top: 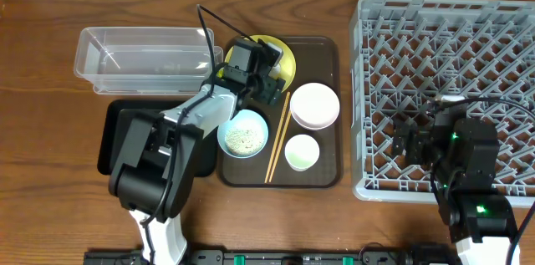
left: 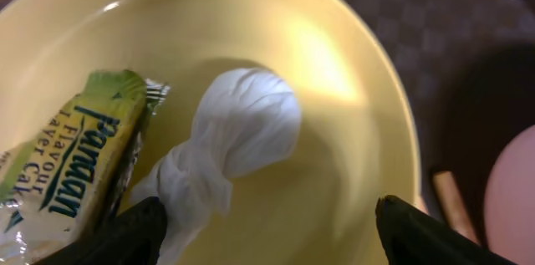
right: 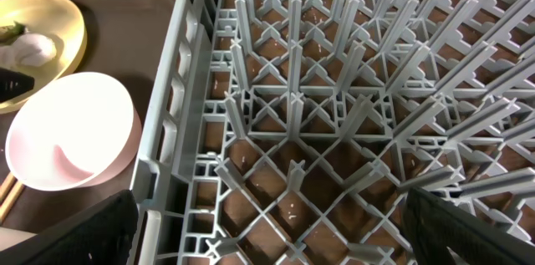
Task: Sort waste into correct bins and load items into the dishwasher rack
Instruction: 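Grasp the tissue with the left gripper and drop it into the clear bin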
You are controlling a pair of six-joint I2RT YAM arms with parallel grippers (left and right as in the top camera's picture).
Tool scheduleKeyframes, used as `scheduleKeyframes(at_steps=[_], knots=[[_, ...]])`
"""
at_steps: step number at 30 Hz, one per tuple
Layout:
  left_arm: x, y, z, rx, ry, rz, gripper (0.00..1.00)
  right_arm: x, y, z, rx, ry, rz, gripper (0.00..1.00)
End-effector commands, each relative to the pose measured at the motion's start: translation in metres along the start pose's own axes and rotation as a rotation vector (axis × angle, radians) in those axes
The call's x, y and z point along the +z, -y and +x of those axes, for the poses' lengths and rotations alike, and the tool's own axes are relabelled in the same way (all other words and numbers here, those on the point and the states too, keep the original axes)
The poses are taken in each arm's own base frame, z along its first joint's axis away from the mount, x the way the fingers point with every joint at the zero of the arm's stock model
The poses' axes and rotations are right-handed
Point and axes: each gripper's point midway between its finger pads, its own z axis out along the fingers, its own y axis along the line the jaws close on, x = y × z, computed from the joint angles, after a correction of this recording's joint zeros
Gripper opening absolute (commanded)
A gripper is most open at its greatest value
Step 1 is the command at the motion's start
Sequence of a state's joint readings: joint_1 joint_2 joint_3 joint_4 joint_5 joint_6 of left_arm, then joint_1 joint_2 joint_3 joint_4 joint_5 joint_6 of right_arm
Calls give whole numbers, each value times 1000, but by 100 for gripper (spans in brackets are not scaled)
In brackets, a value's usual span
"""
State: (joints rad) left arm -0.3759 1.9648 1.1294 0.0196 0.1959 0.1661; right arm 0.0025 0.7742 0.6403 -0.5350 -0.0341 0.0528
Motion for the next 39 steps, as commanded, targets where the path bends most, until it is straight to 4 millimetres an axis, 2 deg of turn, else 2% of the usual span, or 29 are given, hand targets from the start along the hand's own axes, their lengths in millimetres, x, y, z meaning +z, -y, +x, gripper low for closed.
scheduleKeyframes(at_steps=[1, 5, 13, 18, 23, 32, 36, 39], knots=[[10, -8, 5, 14, -20, -36, 83, -4, -7, -8, 2, 18, -23, 99], [12, -8, 7, 13, -28, -34, 82, -4, -7, -8, 2, 18, -23, 99], [12, -6, 7, 13, -26, -26, 40, -4, -7, -8, 2, 19, -23, 99], [9, -5, 4, 15, -18, -21, 29, -4, -7, -8, 2, 19, -23, 99], [-4, -4, -9, 15, 11, -24, 8, -4, -7, -8, 2, 20, -23, 99], [-40, -1, -37, -87, 83, -27, 6, -4, -7, -8, 2, 19, -23, 99], [-66, 0, -44, -98, 95, -32, 6, -4, -7, -8, 2, 19, -23, 99], [-93, -14, -55, -176, 137, -76, 6, -4, -7, -8, 2, 19, -23, 99]])
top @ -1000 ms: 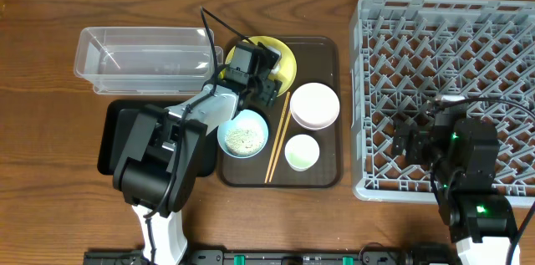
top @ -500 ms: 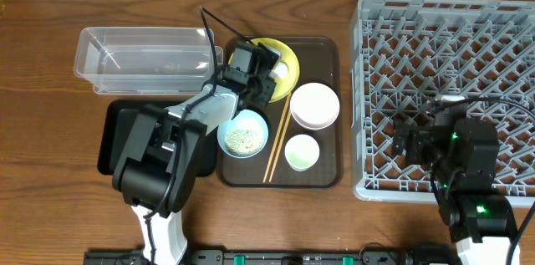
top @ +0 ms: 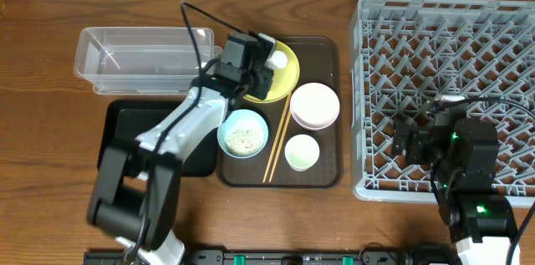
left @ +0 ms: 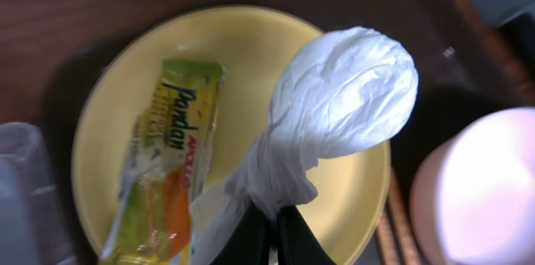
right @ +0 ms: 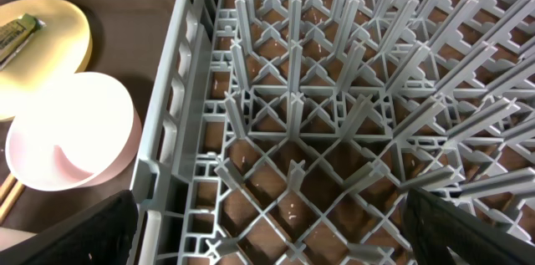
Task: Sort waste into correct bins and load items into the dishwasher rack
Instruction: 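Grasp the tissue with the left gripper and drop it into the clear bin, then grasp the yellow snack wrapper on the plate with the left gripper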
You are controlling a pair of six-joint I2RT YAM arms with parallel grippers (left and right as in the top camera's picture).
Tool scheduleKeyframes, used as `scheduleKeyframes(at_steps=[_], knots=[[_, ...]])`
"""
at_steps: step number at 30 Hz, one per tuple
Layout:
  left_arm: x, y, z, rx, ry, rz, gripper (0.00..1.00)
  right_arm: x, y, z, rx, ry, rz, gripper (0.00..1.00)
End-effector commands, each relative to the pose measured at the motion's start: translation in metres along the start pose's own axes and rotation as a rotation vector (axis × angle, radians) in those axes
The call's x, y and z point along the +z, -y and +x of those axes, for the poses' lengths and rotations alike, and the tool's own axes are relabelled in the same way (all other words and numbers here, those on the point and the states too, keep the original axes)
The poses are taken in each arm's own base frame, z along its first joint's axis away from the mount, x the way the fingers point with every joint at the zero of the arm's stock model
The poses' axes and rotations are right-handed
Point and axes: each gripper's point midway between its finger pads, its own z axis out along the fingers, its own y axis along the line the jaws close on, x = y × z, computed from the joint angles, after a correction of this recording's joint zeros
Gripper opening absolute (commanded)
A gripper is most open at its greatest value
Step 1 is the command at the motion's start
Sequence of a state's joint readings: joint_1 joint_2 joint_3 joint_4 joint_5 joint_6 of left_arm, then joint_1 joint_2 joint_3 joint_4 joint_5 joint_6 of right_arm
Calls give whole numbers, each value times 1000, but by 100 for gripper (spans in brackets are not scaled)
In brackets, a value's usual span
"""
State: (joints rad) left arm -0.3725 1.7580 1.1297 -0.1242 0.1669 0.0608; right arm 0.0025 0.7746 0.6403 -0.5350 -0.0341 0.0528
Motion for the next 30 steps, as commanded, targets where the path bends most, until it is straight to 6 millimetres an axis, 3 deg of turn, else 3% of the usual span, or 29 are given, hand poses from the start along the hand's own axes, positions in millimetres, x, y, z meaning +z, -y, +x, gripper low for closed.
scheduleKeyframes(at_steps=[1, 7, 13, 15, 17, 19, 23, 27, 30], knots=[[-35, -20, -32, -127, 100, -67, 6, -4, -7, -8, 2, 19, -23, 99], [-85, -86, -54, -488, 245, -186, 6, -4, -7, -8, 2, 19, -23, 99], [-95, -151, -33, -868, 281, -267, 7, -4, -7, -8, 2, 19, -23, 99], [-93, -166, -21, -964, 278, -290, 16, -4, -7, -8, 2, 19, -23, 99], [-91, -175, -13, -1000, 268, -308, 31, -4, -7, -8, 2, 19, -23, 99], [-91, -180, -10, -1007, 264, -317, 50, -4, -7, -8, 2, 19, -23, 99], [-94, -174, -24, -917, 289, -267, 52, -4, -7, -8, 2, 20, -23, 99], [-95, -145, -44, -705, 289, -154, 51, -4, -7, -8, 2, 20, -23, 99], [-86, -115, -45, -458, 238, -109, 54, -4, -7, -8, 2, 20, -23, 99]])
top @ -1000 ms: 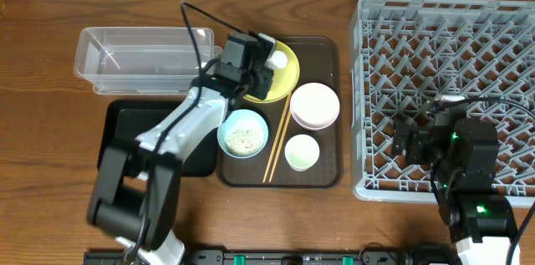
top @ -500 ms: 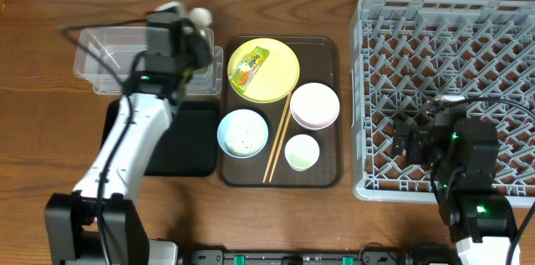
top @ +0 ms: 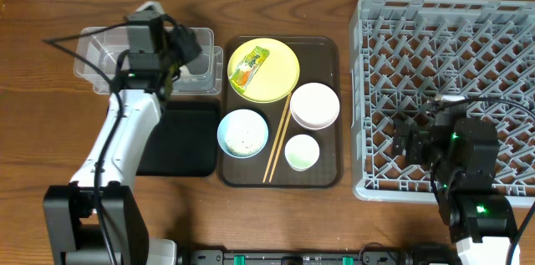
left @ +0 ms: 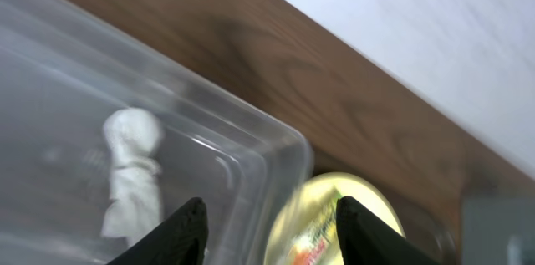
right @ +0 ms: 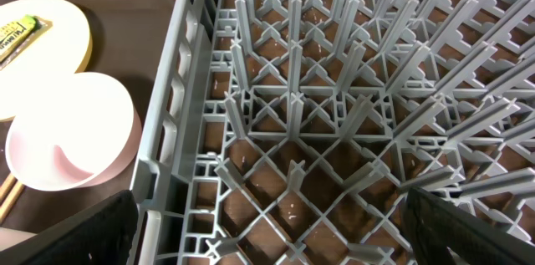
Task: Sort waste into correct bins and load items into the dishwasher rack
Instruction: 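Grasp the yellow snack wrapper on the plate with the left gripper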
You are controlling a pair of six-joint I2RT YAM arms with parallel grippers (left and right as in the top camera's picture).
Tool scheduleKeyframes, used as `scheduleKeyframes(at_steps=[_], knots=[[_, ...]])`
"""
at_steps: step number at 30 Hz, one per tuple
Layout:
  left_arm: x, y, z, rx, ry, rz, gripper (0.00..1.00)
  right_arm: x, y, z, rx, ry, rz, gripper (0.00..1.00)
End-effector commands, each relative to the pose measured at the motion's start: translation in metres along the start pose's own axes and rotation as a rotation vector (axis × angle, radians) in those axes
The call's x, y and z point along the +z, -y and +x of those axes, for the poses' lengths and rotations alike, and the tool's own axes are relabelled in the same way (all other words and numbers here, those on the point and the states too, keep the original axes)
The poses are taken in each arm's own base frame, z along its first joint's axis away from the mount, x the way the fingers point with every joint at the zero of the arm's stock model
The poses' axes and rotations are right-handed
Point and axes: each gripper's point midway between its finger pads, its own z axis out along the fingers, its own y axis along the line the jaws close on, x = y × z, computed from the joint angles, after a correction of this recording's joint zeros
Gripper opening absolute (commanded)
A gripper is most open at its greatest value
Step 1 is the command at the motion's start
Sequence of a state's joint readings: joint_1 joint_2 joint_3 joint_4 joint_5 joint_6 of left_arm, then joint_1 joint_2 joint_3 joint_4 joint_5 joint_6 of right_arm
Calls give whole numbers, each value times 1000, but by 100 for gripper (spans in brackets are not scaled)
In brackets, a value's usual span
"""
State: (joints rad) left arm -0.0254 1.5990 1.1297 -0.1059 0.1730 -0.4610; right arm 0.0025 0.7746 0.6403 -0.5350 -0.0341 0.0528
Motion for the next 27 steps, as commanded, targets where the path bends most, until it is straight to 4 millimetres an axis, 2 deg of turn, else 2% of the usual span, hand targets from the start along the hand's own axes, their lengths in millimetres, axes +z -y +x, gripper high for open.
scheduleKeyframes(at_steps=[1, 5, 9, 14, 18, 23, 27], knots=[[-6, 39, 23, 350, -52, 118, 57, -4, -7, -8, 2, 20, -23, 99], [-2, 68, 60, 683, -109, 186, 65, -4, -7, -8, 2, 20, -23, 99], [9, 83, 88, 845, -139, 205, 71, -1, -7, -6, 3, 6, -22, 99], [40, 70, 113, 880, -188, 124, 76, 3, -6, -3, 3, -12, -21, 99], [63, 59, 133, 884, -234, 110, 76, 4, -6, -2, 3, -20, -20, 99], [83, 37, 133, 897, -223, -4, 76, 4, -6, -2, 3, -20, -21, 99], [91, 32, 138, 899, -229, -17, 76, 4, -6, -2, 3, -20, -21, 99]])
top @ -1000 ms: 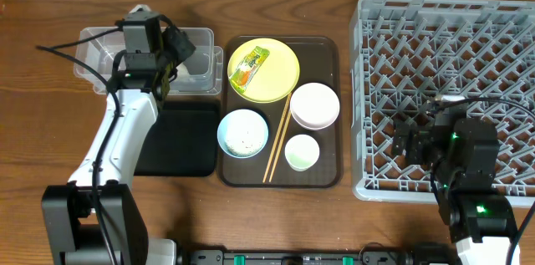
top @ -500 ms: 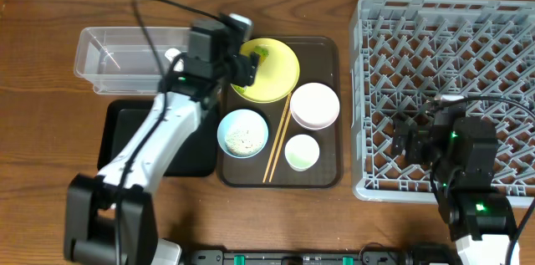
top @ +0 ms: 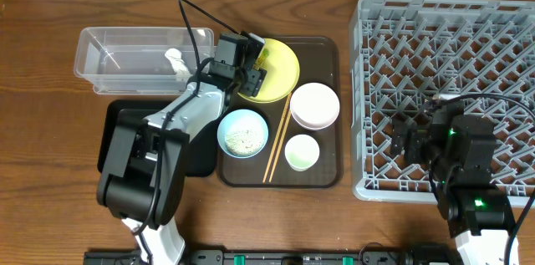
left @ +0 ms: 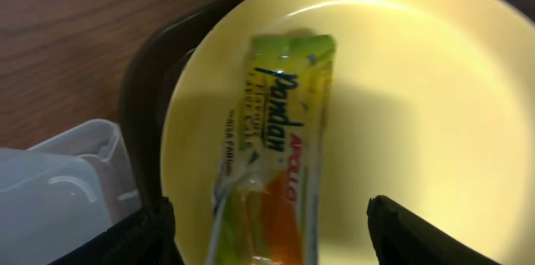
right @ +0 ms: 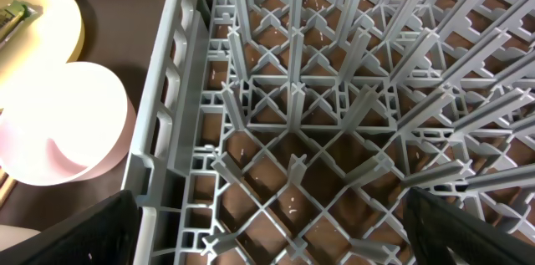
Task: Sort waste into correct bins and load items into the dishwasher rack
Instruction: 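Grasp the yellow snack wrapper on the plate with the left gripper, then carry the wrapper left and release it into the clear bin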
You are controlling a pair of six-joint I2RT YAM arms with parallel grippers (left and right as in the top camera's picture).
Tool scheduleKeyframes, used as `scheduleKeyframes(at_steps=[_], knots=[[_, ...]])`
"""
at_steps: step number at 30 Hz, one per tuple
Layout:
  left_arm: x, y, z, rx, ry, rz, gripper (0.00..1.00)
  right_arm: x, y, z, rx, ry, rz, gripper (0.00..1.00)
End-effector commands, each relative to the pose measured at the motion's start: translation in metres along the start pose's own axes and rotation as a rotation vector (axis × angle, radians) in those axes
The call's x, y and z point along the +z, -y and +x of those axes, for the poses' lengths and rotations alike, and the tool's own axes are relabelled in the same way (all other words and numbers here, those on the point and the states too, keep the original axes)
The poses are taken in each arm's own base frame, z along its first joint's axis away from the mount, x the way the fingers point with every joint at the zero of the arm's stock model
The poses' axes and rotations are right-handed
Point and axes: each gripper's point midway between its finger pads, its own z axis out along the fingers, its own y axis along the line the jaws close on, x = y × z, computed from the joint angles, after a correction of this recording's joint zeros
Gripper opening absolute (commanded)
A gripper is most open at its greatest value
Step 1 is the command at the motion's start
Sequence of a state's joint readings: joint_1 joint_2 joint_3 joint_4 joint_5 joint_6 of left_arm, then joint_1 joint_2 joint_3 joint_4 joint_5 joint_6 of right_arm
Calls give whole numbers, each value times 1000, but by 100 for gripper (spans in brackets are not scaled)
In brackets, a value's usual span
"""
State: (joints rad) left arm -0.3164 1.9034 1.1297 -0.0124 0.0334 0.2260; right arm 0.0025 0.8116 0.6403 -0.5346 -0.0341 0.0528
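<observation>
A green and orange Pandan cake wrapper (left: 280, 131) lies on the yellow plate (top: 282, 74) at the back of the brown tray (top: 328, 175). My left gripper (left: 272, 236) hangs open just over the plate, one finger on each side of the wrapper's near end. In the overhead view the left gripper (top: 251, 60) hides the wrapper. A knotted white tissue (top: 175, 63) lies in the clear bin (top: 125, 52). My right gripper (right: 267, 240) is open and empty above the grey dishwasher rack (right: 334, 89), near its front left corner.
On the tray stand a pink bowl (top: 314, 104), a blue bowl with food scraps (top: 243, 134), a small green cup (top: 302, 152) and a pair of chopsticks (top: 278, 135). A black bin (top: 113, 119) lies in front of the clear one. The rack (top: 468, 39) fills the right side.
My left gripper was open over the clear bin, where the tissue lay. Now it is back over the yellow plate, open on either side of the wrapper. The right gripper has barely shifted.
First my left gripper was open around the tissue on the yellow plate. Then it was shut on the tissue, held above the plate. Later it stood open over the clear bin with the tissue inside. Now it is over the wrapper. The right arm stayed at the rack.
</observation>
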Motion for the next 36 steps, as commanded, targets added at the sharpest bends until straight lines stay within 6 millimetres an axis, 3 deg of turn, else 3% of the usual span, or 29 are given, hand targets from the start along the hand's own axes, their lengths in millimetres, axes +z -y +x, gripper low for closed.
scheduleKeyframes(at_steps=[1, 13, 24, 31, 36], knots=[[7, -7, 7, 18, -21, -46, 76, -3, -7, -8, 2, 17, -22, 99], [22, -3, 25, 3, -70, -38, 75, -3, -7, -7, 2, 14, -22, 99], [21, 8, 46, -49, -153, 14, 32, -3, -7, -6, 2, 9, -22, 99], [20, 15, 45, -75, -153, 35, 6, -3, -7, -6, 2, 9, -22, 99], [2, 13, 22, -138, -91, 28, 6, -3, -7, -6, 2, 9, -22, 99]])
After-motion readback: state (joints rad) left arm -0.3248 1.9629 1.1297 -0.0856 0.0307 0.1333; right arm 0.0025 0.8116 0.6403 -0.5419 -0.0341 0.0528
